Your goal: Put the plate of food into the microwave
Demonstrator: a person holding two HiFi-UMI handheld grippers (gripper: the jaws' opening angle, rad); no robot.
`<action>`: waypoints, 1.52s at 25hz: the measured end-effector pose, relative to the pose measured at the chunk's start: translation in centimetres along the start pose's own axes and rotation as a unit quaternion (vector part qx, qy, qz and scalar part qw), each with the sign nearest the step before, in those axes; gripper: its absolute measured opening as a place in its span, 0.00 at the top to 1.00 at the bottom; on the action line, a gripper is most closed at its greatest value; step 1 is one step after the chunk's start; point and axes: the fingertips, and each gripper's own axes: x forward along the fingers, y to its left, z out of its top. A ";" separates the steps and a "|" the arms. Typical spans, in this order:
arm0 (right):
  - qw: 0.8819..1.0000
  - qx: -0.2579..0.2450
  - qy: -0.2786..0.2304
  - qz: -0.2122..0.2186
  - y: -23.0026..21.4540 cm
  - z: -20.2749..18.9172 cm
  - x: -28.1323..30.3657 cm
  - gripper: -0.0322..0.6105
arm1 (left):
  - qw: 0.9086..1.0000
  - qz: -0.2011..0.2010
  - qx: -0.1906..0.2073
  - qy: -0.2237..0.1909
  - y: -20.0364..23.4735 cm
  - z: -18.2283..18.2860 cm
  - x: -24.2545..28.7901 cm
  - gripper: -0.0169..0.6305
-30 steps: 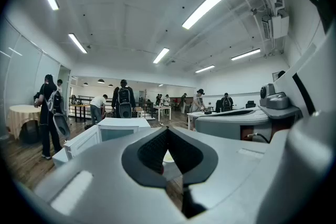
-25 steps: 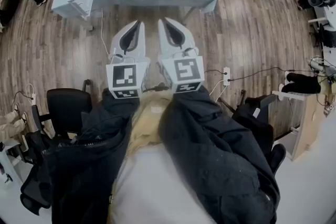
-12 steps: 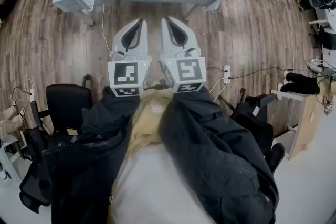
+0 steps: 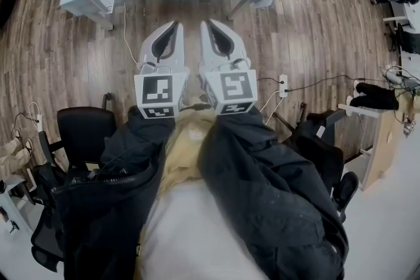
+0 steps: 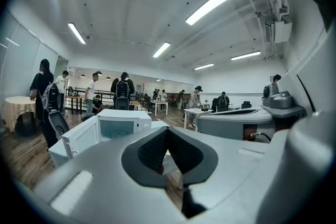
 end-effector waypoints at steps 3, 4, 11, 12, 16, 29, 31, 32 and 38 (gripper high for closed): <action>1.000 0.004 0.004 -0.005 -0.3 -0.1 0.0 0.95 | 1.000 -0.003 -0.002 0.002 0.0 -0.1 0.1 0.97; 1.000 0.005 0.005 -0.007 -0.3 -0.1 0.0 0.95 | 1.000 -0.004 -0.003 0.002 0.0 -0.1 0.2 0.97; 1.000 0.003 0.001 -0.002 0.4 -0.5 0.5 0.95 | 1.000 -0.008 -0.010 0.006 0.7 -0.7 0.1 0.97; 1.000 0.003 0.003 -0.002 0.5 -0.6 0.5 0.95 | 1.000 -0.008 -0.011 0.006 0.8 -0.8 0.1 0.97; 1.000 0.004 0.009 -0.003 0.8 -1.1 0.7 0.95 | 1.000 -0.007 -0.021 0.014 1.3 -1.4 -0.2 0.97; 0.999 0.014 0.033 0.019 -2.1 -2.8 5.5 0.95 | 0.998 0.015 -0.047 0.034 3.1 -2.6 4.9 0.97; 0.999 0.018 0.032 0.027 -3.1 -2.6 7.3 0.95 | 0.998 0.024 -0.046 0.034 3.9 -2.3 6.8 0.97; 0.999 0.017 0.031 0.031 -3.6 -2.5 8.1 0.95 | 0.998 0.029 -0.046 0.031 4.2 -2.0 7.7 0.97; 0.998 0.013 0.021 0.055 -7.2 -1.0 11.8 0.95 | 0.998 0.043 -0.043 0.024 4.4 -0.3 13.2 0.97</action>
